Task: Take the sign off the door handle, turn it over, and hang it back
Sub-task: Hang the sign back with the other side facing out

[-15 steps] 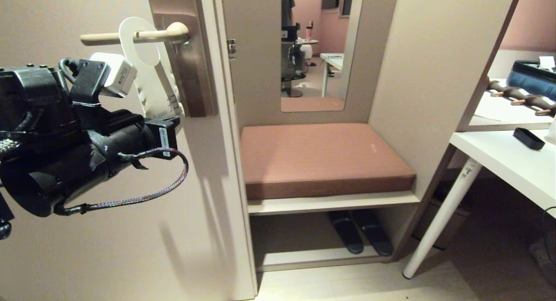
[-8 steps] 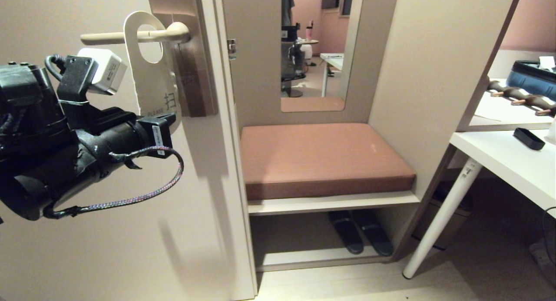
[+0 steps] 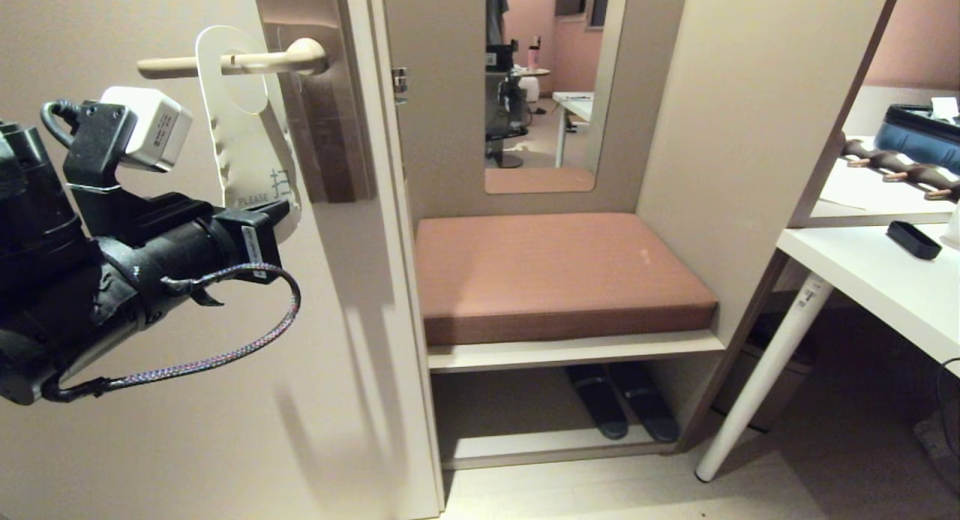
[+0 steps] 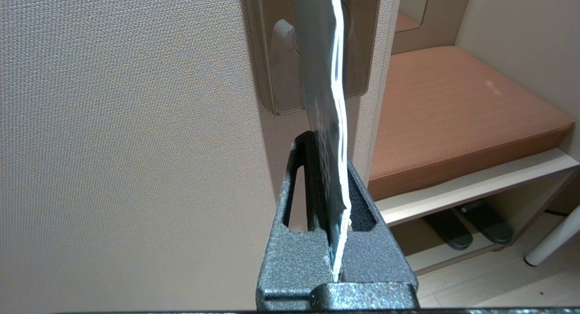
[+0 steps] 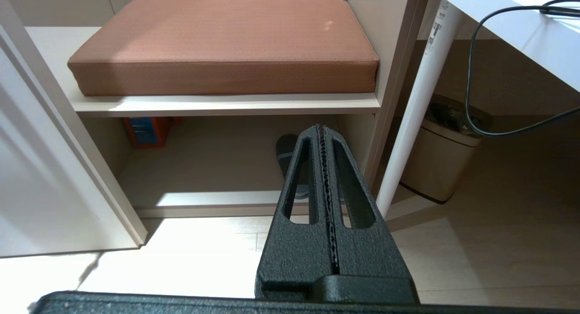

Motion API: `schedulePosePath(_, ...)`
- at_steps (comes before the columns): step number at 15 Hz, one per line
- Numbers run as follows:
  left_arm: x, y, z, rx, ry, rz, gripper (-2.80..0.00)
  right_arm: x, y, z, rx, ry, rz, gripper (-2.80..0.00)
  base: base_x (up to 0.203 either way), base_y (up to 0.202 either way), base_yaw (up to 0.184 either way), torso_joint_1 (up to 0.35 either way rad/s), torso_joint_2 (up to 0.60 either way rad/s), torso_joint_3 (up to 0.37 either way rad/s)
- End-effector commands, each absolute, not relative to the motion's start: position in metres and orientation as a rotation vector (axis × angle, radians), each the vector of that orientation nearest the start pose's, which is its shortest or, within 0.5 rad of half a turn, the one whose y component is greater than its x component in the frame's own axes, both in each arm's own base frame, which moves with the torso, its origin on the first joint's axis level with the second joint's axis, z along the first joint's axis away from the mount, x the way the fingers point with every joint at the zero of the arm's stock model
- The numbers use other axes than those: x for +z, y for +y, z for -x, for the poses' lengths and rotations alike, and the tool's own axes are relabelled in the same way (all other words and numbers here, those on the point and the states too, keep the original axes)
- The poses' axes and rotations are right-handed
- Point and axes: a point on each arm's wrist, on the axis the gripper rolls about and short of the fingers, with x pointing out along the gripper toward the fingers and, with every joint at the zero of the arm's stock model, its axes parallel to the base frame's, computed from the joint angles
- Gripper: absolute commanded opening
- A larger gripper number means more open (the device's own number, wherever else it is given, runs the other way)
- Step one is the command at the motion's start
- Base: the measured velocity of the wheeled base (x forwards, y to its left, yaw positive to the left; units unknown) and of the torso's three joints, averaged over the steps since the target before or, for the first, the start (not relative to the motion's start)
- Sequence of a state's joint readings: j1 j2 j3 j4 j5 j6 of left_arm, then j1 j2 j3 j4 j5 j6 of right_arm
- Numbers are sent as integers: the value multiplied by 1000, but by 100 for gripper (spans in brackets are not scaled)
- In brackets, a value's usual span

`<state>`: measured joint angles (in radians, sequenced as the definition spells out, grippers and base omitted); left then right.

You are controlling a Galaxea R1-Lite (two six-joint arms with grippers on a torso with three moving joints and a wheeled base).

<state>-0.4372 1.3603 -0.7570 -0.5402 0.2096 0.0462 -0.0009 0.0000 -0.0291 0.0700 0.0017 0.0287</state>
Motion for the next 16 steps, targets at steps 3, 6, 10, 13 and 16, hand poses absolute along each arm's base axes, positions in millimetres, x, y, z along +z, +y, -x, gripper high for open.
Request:
schedulePosePath(3,250,-91,-206,-230,56,-69,0,76,0,25,1,41,-29,-280,0,0,0,0,0,0)
schedulePosePath(6,248,-94,-206,-245,60,-63,0,76,0,25,1,41,-29,-280,0,0,0,0,0,0)
schedulePosePath(10,248,-98,-204,-262,63,-64,0,76,0,25,0,41,-29,-280,0,0,0,0,0,0)
schedulePosePath(13,249,-96,-196,-269,53,-61,0,76,0,25,1,41,-29,-280,0,0,0,0,0,0)
schedulePosePath(16,250,-87,-179,-268,32,-53,0,76,0,25,0,41,-29,-280,0,0,0,0,0,0)
